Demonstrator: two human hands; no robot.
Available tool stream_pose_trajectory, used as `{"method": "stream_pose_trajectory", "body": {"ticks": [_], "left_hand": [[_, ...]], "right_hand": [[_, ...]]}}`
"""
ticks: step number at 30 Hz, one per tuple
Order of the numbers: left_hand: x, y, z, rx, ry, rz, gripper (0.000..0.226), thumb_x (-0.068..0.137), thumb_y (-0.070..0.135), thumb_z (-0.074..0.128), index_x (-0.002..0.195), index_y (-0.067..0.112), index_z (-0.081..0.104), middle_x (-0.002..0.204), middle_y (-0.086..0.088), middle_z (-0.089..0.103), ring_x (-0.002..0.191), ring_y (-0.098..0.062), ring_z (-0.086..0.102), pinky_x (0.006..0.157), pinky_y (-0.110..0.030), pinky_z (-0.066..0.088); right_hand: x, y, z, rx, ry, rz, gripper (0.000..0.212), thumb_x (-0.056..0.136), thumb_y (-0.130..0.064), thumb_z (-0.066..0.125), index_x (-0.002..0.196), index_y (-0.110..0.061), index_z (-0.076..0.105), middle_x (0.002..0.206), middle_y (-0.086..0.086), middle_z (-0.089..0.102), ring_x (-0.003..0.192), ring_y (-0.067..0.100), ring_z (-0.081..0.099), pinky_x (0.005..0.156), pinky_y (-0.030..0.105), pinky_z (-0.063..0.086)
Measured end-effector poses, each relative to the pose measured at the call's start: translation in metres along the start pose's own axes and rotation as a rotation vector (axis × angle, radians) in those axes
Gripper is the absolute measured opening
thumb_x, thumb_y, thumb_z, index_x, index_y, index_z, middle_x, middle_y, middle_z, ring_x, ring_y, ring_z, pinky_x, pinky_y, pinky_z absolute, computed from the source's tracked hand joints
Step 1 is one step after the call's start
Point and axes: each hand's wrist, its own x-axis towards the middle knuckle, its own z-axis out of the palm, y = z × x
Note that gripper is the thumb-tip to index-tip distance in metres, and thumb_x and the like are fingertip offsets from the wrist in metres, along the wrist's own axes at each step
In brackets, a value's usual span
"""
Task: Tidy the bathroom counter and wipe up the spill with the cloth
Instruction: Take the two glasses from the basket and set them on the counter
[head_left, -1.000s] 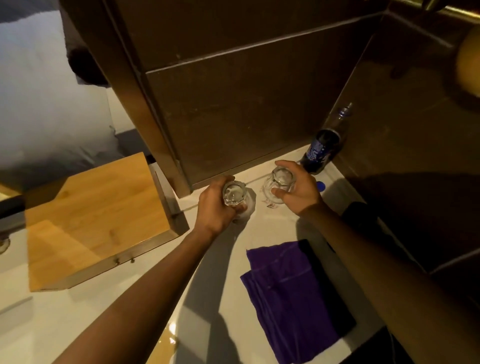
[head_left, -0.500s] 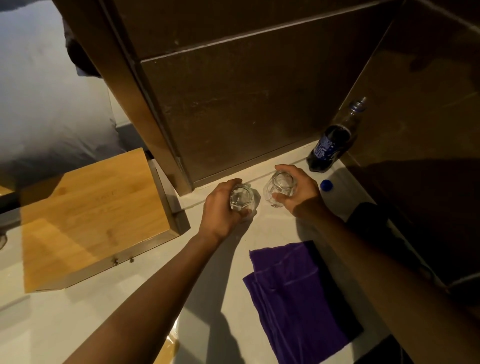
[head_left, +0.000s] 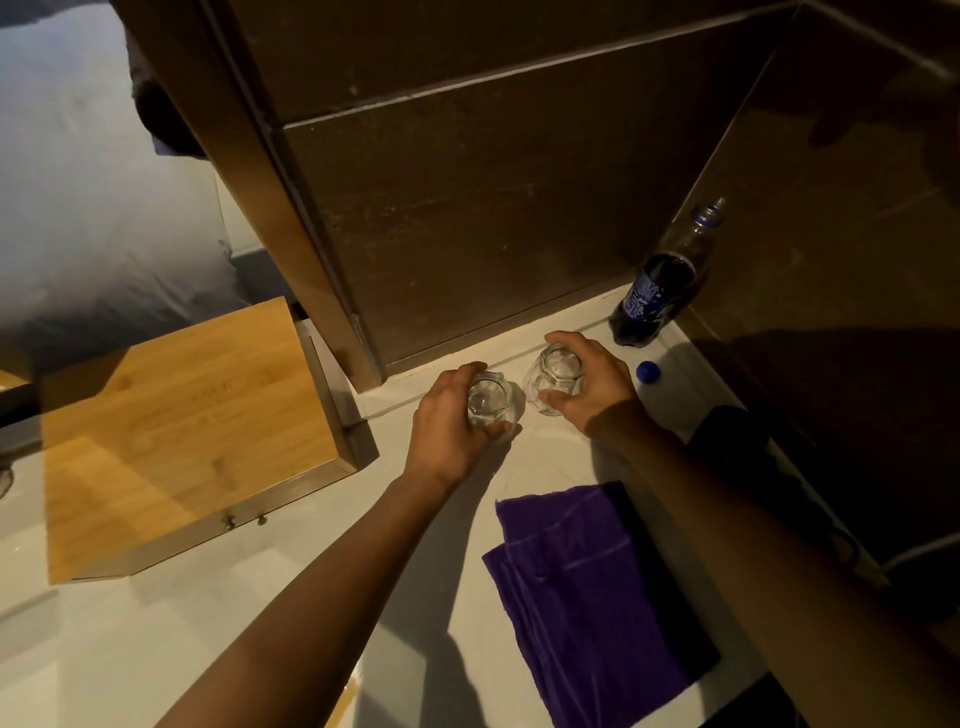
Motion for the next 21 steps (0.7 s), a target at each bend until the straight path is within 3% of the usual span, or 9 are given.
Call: {"method": "stream_pose_trajectory", "body": {"ticks": [9, 13, 21], "left_hand": [[0.0014, 0.004, -0.0003, 0.002, -0.006, -0.006, 0.078, 0.074, 0.033, 0.087, 0.141, 0.017, 0.049, 0.14, -0.008, 0.058, 0.124, -0.025, 0.056, 0.096, -0.025, 0.043], [0.0012, 0.0057, 0.0014, 0.007, -0.01, -0.029, 0.08, 0.075, 0.033, 0.087, 0.143, 0.019, 0.048, 0.142, -0.007, 0.056, 0.126, -0.025, 0.055, 0.103, -0.035, 0.048], [-0.0017, 0.0086, -0.0034, 0.079, -0.072, -0.051, 0.095, 0.076, 0.041, 0.084, 0.153, 0.024, 0.031, 0.155, -0.005, 0.044, 0.137, -0.029, 0.047, 0.108, -0.043, 0.045]], "right_hand": [[-0.0002, 0.0013, 0.0017, 0.012, -0.011, 0.008, 0.076, 0.077, -0.01, 0.083, 0.141, -0.03, 0.049, 0.139, 0.002, 0.056, 0.127, 0.027, 0.055, 0.1, 0.048, 0.055], [-0.001, 0.0024, 0.0028, -0.014, -0.019, 0.001, 0.077, 0.078, -0.011, 0.083, 0.142, -0.032, 0.046, 0.14, 0.002, 0.054, 0.128, 0.026, 0.055, 0.1, 0.047, 0.055], [-0.0015, -0.0023, -0.0026, -0.234, -0.129, -0.008, 0.103, 0.08, -0.025, 0.082, 0.158, -0.032, 0.015, 0.159, 0.006, 0.032, 0.144, 0.03, 0.037, 0.111, 0.05, 0.044]]}}
